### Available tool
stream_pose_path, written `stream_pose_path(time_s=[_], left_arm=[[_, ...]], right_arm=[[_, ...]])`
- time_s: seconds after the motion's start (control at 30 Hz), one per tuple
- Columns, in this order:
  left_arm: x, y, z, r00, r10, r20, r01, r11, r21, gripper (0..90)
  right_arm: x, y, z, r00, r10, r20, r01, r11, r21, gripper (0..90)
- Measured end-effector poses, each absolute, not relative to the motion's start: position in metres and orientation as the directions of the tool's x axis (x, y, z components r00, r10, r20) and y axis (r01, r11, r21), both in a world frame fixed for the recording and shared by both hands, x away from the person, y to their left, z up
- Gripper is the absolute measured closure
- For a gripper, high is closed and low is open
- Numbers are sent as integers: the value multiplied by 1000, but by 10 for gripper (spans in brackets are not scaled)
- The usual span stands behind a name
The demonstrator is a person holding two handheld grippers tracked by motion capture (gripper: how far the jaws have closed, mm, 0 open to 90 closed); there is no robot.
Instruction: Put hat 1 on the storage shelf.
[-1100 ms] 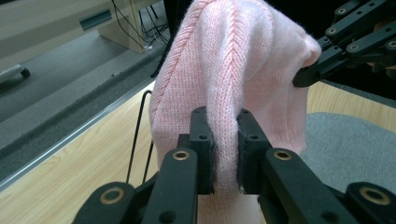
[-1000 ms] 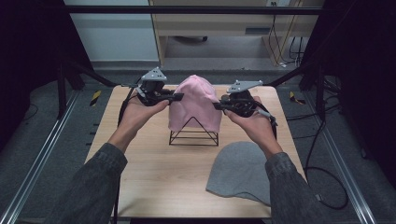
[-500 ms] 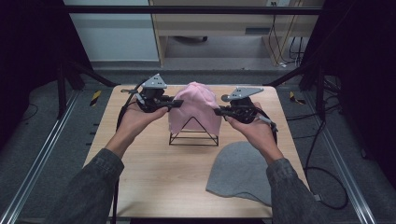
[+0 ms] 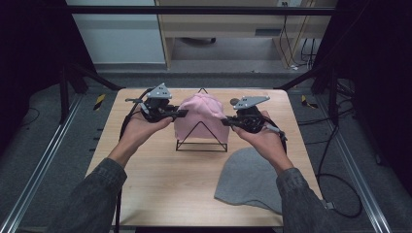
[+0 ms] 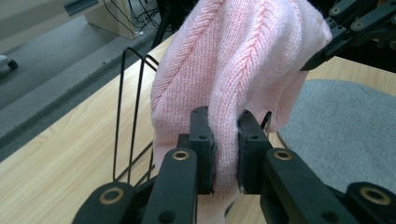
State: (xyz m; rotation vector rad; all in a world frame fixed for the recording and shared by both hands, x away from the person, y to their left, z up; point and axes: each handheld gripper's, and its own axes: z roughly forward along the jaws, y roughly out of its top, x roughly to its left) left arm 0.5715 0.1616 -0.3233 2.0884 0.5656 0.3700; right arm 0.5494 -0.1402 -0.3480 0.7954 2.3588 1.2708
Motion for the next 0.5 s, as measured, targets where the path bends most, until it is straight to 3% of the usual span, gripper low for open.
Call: stream_pose_path(time_s=[0.5], left_arm=[[571, 160, -347, 855, 517, 38, 280, -522, 806, 781]], right_arm=[[550, -144, -365, -776, 631, -23, 351, 461, 815, 867]])
